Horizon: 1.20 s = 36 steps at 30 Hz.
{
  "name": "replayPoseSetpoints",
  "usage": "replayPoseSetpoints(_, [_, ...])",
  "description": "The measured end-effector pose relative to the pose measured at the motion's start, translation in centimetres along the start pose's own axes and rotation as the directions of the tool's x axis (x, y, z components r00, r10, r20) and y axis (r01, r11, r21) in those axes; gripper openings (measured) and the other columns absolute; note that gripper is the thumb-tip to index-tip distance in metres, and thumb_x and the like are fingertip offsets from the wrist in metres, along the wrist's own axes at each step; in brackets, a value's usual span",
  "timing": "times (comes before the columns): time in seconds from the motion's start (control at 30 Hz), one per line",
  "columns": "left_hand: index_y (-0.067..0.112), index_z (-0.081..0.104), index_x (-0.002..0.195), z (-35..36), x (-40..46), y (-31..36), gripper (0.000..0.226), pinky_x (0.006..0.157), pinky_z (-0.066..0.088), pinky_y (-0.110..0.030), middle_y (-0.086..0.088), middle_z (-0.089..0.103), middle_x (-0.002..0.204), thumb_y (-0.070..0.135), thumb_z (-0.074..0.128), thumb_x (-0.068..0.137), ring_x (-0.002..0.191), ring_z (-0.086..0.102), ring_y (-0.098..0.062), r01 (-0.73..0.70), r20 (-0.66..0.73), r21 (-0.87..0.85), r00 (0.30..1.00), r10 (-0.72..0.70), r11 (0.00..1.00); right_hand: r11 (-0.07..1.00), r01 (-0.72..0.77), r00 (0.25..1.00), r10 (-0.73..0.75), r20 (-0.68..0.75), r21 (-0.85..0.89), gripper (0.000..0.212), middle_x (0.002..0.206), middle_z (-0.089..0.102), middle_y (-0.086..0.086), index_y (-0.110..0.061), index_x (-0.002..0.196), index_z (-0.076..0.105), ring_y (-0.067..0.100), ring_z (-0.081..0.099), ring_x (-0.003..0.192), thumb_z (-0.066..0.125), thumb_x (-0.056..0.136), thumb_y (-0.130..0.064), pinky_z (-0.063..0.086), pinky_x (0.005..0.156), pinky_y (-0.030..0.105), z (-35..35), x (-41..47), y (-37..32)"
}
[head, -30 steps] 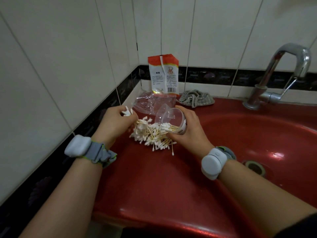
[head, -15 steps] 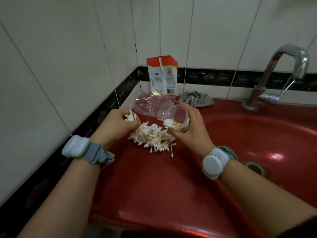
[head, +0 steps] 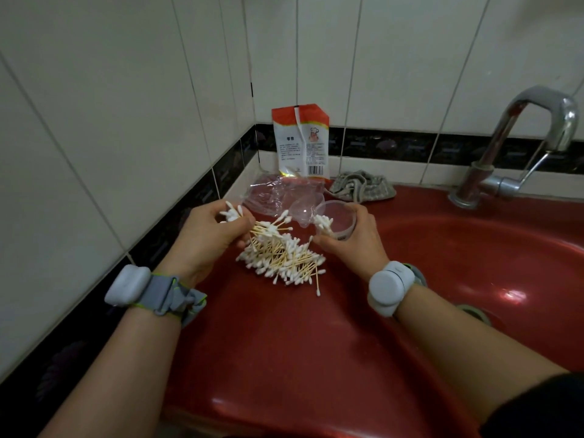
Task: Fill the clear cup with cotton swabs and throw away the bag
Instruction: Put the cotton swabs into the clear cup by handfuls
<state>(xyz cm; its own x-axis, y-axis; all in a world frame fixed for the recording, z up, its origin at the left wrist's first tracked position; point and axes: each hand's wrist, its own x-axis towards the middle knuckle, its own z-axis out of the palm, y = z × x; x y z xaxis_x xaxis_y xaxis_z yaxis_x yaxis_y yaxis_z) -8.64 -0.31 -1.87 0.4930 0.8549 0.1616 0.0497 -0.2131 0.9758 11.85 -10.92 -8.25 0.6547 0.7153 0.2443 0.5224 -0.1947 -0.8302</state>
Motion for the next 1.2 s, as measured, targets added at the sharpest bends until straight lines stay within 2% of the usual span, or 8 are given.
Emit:
replayPoseSetpoints(0.07, [0.0, 0.061, 0.08, 0.1, 0.0, -0.2, 0.005, 0.044, 0.042, -0.013, -0.007, 0.053, 0.054, -0.004, 0.062, 0.083, 0.041, 0.049, -0.006, 0.007, -0.009, -0.035, 1.0, -0.008, 0.999, 1.0, -0.025, 0.999, 0.025, 0.02, -0.015, 0.088, 0.13, 0.044, 0.005, -0.019, 0.133, 0.039, 0.018, 0.046, 0.12, 0.086, 0.061, -0.04, 0.036, 0.098, 0.025, 0.4, 0.3, 0.2])
replayPoseSetpoints(0.2, [0.005, 0.06, 0.073, -0.1, 0.3, -0.5, 0.014, 0.044, 0.041, -0.014, 0.002, 0.053, 0.046, -0.004, 0.061, 0.084, 0.041, 0.048, -0.008, 0.04, -0.017, -0.129, 0.999, -0.043, 0.991, 0.993, -0.086, 0.996, 0.088, 0.017, -0.082, 0.088, 0.131, 0.05, 0.0, -0.028, 0.131, 0.04, 0.024, 0.045, 0.123, 0.082, 0.058, -0.053, 0.037, 0.101, 0.049, 0.6, 0.8, 0.1])
replayPoseSetpoints(0.37, [0.004, 0.058, 0.074, 0.2, 0.3, -0.4, 0.014, 0.042, 0.041, -0.014, 0.002, 0.053, 0.049, -0.004, 0.058, 0.085, 0.044, 0.049, -0.005, 0.098, -0.004, -0.295, 0.995, -0.103, 0.95, 0.98, -0.108, 0.986, 0.127, 0.106, -0.165, 0.108, 0.15, 0.03, 0.005, -0.025, 0.148, 0.017, 0.028, 0.022, 0.139, 0.072, 0.064, -0.064, 0.023, 0.112, 0.049, -0.3, 0.8, -0.5])
replayPoseSetpoints(0.53, [0.005, 0.057, 0.075, 0.6, 0.0, -0.2, 0.016, 0.043, 0.04, -0.013, -0.006, 0.049, 0.064, -0.007, 0.053, 0.086, 0.046, 0.048, -0.004, 0.123, 0.068, -0.335, 0.992, -0.106, 0.934, 0.96, 0.275, 0.921, -0.278, -0.273, -0.051, 0.062, 0.123, 0.048, 0.001, -0.016, 0.131, 0.046, 0.019, 0.043, 0.117, 0.049, 0.083, -0.056, 0.034, 0.102, 0.031, -1.0, 0.5, -2.4])
replayPoseSetpoints(0.67, [0.006, 0.056, 0.076, 0.9, -0.2, 0.2, 0.017, 0.042, 0.04, -0.012, -0.005, 0.049, 0.067, -0.006, 0.052, 0.087, 0.046, 0.048, -0.003, 0.151, 0.111, -0.389, 0.987, -0.116, 0.909, 0.888, 0.46, 0.867, -0.447, -0.22, 0.013, 0.041, 0.103, 0.053, -0.001, -0.012, 0.118, 0.056, 0.009, 0.051, 0.09, 0.045, 0.092, -0.042, 0.04, 0.082, 0.014, -0.9, 0.6, -5.6])
replayPoseSetpoints(0.87, [0.007, 0.055, 0.077, 0.8, -0.5, 0.8, 0.016, 0.042, 0.039, -0.012, 0.001, 0.052, 0.06, -0.004, 0.051, 0.089, 0.048, 0.047, -0.004, 0.165, 0.155, -0.477, 0.983, -0.102, 0.863, 0.948, 0.317, 0.941, -0.315, 0.12, 0.005, 0.035, 0.078, 0.064, 0.0, -0.019, 0.093, 0.059, 0.015, 0.061, 0.076, 0.037, 0.098, -0.046, 0.049, 0.073, 0.04, 0.3, -0.3, -7.7])
replayPoseSetpoints(1.03, [0.007, 0.057, 0.078, 0.8, -0.7, 0.6, 0.015, 0.043, 0.04, -0.012, 0.001, 0.052, 0.061, -0.003, 0.052, 0.088, 0.048, 0.048, -0.003, 0.164, 0.154, -0.463, 0.983, -0.103, 0.871, 0.956, 0.116, 0.961, -0.177, 0.213, 0.269, 0.022, 0.064, 0.055, 0.002, -0.013, 0.093, 0.058, 0.003, 0.048, 0.04, 0.049, 0.097, -0.032, 0.038, 0.041, 0.018, 0.6, -0.7, -8.6])
replayPoseSetpoints(1.2, [0.006, 0.056, 0.078, 0.6, -0.6, 0.1, 0.015, 0.042, 0.04, -0.012, 0.001, 0.052, 0.061, -0.004, 0.052, 0.088, 0.047, 0.048, -0.004, 0.156, 0.117, -0.464, 0.987, -0.115, 0.872, 0.944, 0.092, 0.971, -0.155, 0.181, 0.316, 0.012, 0.05, 0.053, -0.014, -0.018, 0.08, 0.062, -0.003, 0.046, 0.039, 0.059, 0.091, -0.021, 0.031, 0.041, 0.008, 1.1, -0.3, -8.1])
